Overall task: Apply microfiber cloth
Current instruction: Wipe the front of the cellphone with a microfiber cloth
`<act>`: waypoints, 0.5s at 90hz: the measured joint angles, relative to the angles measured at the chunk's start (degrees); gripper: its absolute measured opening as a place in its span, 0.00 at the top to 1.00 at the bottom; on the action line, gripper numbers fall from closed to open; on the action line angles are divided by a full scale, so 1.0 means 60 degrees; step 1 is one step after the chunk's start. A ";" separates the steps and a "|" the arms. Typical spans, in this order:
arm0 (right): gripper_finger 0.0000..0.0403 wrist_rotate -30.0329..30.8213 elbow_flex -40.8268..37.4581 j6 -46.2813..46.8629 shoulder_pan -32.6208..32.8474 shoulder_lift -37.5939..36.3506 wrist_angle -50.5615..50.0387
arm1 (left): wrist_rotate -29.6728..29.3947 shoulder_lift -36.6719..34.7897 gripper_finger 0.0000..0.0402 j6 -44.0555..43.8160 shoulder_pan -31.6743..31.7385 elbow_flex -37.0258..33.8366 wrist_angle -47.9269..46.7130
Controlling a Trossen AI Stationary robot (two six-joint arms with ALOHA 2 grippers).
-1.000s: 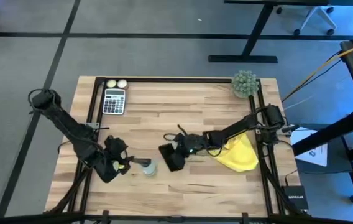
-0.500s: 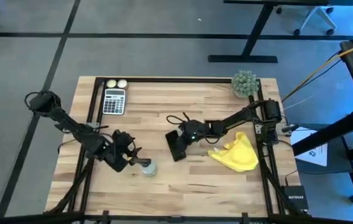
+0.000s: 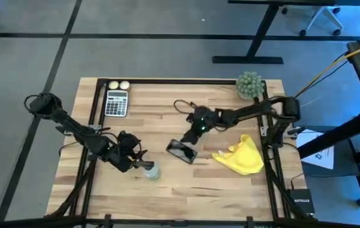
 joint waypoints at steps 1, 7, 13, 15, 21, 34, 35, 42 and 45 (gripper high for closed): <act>0.28 0.0010 -0.0001 -0.0118 -0.0007 -0.0128 -0.0173 | -0.0002 0.0002 0.31 0.0082 0.0027 -0.0003 0.0055; 0.27 0.0199 0.0004 -0.0891 0.0035 -0.0930 -0.1130 | 0.0015 0.0009 0.31 0.0696 0.0248 -0.0082 0.0475; 0.27 0.0638 0.0007 -0.1508 0.0379 -0.1727 -0.2194 | 0.0010 0.0056 0.31 0.1341 0.0612 -0.0186 0.0962; 0.27 0.0896 0.0007 -0.1661 0.0541 -0.1942 -0.2451 | 0.0006 0.0087 0.31 0.1529 0.0762 -0.0235 0.1201; 0.27 0.1776 0.0003 -0.1982 0.1156 -0.2496 -0.3225 | 0.0059 0.0247 0.31 0.2190 0.1198 -0.0396 0.1923; 0.27 0.3462 0.0010 -0.1991 0.2641 -0.2939 -0.3671 | 0.1305 0.0844 0.32 0.3894 0.2301 -0.0622 0.3996; 0.27 0.3563 0.0010 -0.1975 0.2754 -0.2931 -0.3678 | 0.1459 0.0906 0.33 0.4023 0.2386 -0.0626 0.4151; 0.27 0.4140 -0.0001 -0.1812 0.3427 -0.2845 -0.3929 | 0.2369 0.1399 0.37 0.4816 0.2935 -0.0639 0.5019; 0.27 0.4370 0.0000 -0.1763 0.3680 -0.2799 -0.3840 | 0.2712 0.1600 0.39 0.5115 0.3127 -0.0639 0.5367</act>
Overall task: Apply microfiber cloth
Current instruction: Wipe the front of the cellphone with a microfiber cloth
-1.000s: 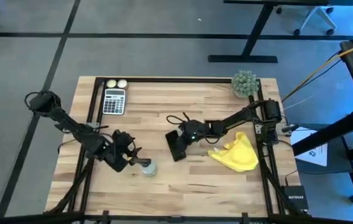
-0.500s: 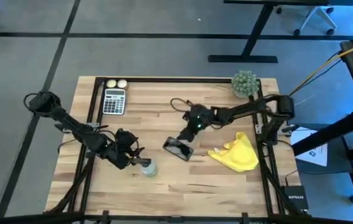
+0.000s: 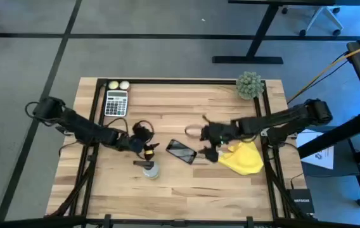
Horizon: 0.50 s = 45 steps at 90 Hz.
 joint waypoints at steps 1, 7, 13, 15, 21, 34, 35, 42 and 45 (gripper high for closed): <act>0.27 0.0066 0.0002 0.0006 0.0078 0.0008 0.0029 | 0.0109 0.0068 0.40 0.0090 0.0062 0.0000 0.0118; 0.27 0.0550 0.0003 0.0027 0.0503 0.0029 -0.0089 | 0.0601 0.0463 0.44 0.0551 0.0398 0.0000 0.0775; 0.27 0.1089 0.0005 0.0046 0.0843 0.0025 -0.0009 | 0.1054 0.0847 0.48 0.0853 0.0659 0.0000 0.1528; 0.27 0.1241 0.0006 0.0043 0.0937 0.0022 -0.0006 | 0.1221 0.0991 0.49 0.0976 0.0742 0.0000 0.1791; 0.27 0.1650 0.0006 0.0001 0.1166 0.0022 -0.0110 | 0.1857 0.1434 0.55 0.1258 0.0956 0.0005 0.2671; 0.31 0.1943 0.0006 0.0127 0.1456 0.0011 -0.1046 | 0.2854 0.2498 0.69 0.1825 0.1148 0.0292 0.3504; 0.31 0.1971 0.0006 0.0172 0.1473 0.0011 -0.1136 | 0.2862 0.2567 0.70 0.1875 0.1148 0.0330 0.3504; 0.36 0.2252 0.0006 0.0453 0.1585 0.0011 -0.1656 | 0.2863 0.3048 0.78 0.2241 0.1145 0.0605 0.3504; 0.38 0.2359 0.0006 0.0562 0.1642 0.0011 -0.1854 | 0.2834 0.3226 0.80 0.2379 0.1145 0.0729 0.3507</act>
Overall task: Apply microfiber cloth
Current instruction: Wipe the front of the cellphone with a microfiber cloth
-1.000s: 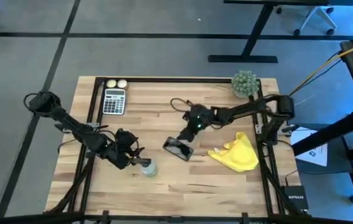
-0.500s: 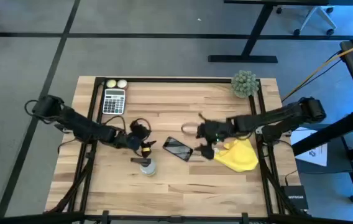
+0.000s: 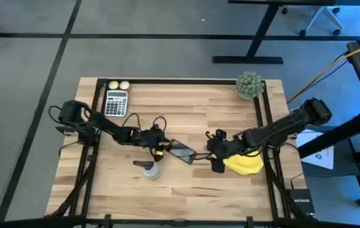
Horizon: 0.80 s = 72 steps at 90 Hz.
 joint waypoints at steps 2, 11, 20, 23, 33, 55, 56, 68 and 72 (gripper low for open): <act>0.39 0.0054 0.0000 0.0046 0.0031 0.0000 -0.0159 | -0.0006 0.0105 0.82 0.0134 0.0000 0.0091 0.0034; 0.45 0.0279 0.0004 0.0270 0.0121 0.0000 -0.0772 | 0.0077 0.0468 0.88 0.0444 0.0000 0.0366 0.0091; 0.49 0.0301 0.0004 0.0734 0.0097 0.0000 -0.1674 | 0.0053 0.0575 0.92 0.0556 0.0003 0.0411 0.0105; 0.50 0.0250 0.0004 0.0903 0.0095 0.0000 -0.1945 | 0.0010 0.0572 0.93 0.0555 0.0004 0.0411 0.0072; 0.52 -0.0487 0.0004 0.1764 0.0095 0.0000 -0.3052 | -0.0124 0.0572 0.96 0.0553 0.0004 0.0400 0.0051; 0.52 -0.2474 0.0004 0.3198 0.0219 0.0000 -0.4936 | -0.0124 0.0579 0.96 0.0559 0.0004 0.0397 0.0011; 0.52 -0.2474 0.0004 0.3215 0.0250 0.0000 -0.5002 | -0.0124 0.0579 0.96 0.0570 0.0004 0.0395 0.0009; 0.46 -0.2149 -0.0006 0.3735 0.0642 0.0000 -0.5771 | -0.0117 0.0579 0.96 0.0601 0.0004 0.0393 -0.0015; 0.43 -0.2142 -0.0129 0.4081 0.0798 -0.0004 -0.5772 | -0.0117 0.0579 0.96 0.0601 0.0004 0.0390 -0.0022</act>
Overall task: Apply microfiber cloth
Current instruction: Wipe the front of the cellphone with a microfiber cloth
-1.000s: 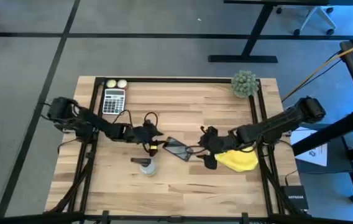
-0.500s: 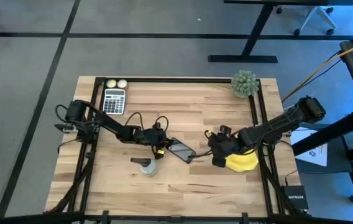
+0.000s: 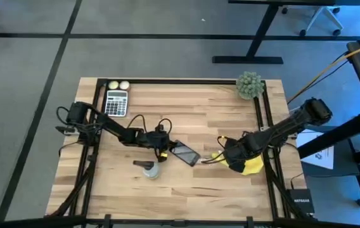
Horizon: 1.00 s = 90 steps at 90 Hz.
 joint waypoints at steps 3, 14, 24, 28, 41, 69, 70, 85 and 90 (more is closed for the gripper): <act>0.41 -0.0020 -0.0161 0.0306 0.0121 0.0000 0.0106 | 0.0004 0.0000 0.96 0.0000 0.0000 -0.0001 -0.0004; 0.36 -0.0258 -0.1312 0.1206 0.0620 0.0004 0.1711 | 0.0004 0.0004 0.96 0.0000 0.0000 -0.0008 0.0008; 0.35 -0.0151 -0.2490 0.1933 0.0753 -0.0088 0.3658 | 0.0001 0.0007 0.96 0.0000 0.0000 -0.0012 0.0008; 0.36 0.0010 -0.2728 0.2166 0.0744 -0.0153 0.4040 | 0.0001 0.0007 0.96 -0.0005 0.0000 -0.0015 0.0017; 0.44 0.0298 -0.2521 0.2174 0.0761 -0.0053 0.3563 | -0.0005 0.0011 0.96 -0.0044 0.0000 -0.0021 0.0065; 0.96 0.0938 -0.1514 -0.0828 0.0728 0.0051 0.5044 | 0.0001 0.0018 0.96 -0.0066 0.0000 -0.0029 0.0159; 0.96 0.1022 -0.1438 -0.0967 0.0728 0.0049 0.5154 | 0.0002 0.0018 0.96 -0.0066 0.0000 -0.0029 0.0160; 0.97 0.2690 -0.0499 -0.3684 0.0656 0.0046 0.7717 | 0.0004 0.0022 0.96 -0.0106 0.0000 -0.0030 0.0174; 0.98 0.3056 -0.0393 -0.4892 0.0513 0.0157 0.8940 | 0.0004 0.0025 0.96 -0.0109 0.0000 -0.0030 0.0175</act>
